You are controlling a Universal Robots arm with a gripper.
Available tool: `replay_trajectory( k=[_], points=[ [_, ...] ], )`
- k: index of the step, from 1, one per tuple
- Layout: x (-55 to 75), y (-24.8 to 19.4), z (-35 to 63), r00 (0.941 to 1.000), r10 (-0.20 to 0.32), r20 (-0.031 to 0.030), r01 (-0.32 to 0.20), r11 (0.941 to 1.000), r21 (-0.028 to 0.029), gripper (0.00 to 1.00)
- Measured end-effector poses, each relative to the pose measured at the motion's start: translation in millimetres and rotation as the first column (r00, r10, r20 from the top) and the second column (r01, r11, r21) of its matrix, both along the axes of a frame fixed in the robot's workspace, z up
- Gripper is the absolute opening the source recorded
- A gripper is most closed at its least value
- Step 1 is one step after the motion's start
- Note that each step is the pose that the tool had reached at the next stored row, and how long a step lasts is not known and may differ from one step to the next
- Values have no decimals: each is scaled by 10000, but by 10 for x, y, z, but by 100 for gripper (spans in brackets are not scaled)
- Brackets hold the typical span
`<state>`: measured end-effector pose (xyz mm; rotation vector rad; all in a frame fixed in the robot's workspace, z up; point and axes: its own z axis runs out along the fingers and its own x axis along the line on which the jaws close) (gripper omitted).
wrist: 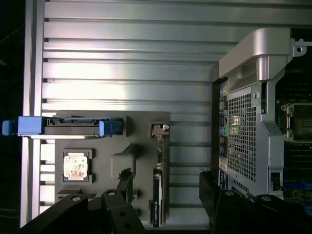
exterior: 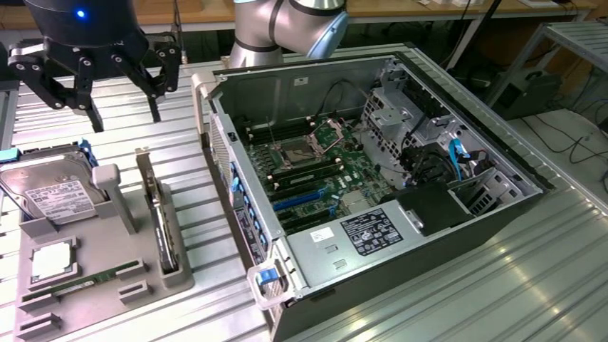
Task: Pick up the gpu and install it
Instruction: 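Pick up the gpu and move the gpu toward the slot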
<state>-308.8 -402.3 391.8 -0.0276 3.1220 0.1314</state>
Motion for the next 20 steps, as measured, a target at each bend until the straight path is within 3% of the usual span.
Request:
replay_trajectory(
  k=[2,3,4,7,8,12,20],
  points=[
    [0,0,-1,10000,0,1,0,10000,-7,66],
    [0,0,0,10000,0,0,0,10000,-66,66],
    [0,0,0,10000,0,-2,0,9998,-175,66],
    [0,0,-1,10000,1,-1,-1,9983,-585,66],
    [0,0,-5,10000,0,1,0,9977,-671,66],
    [0,-7,-19,10000,1,0,-1,9971,-758,66],
    [0,-66,-35,10000,3,0,-3,9970,-768,66]
  ],
)
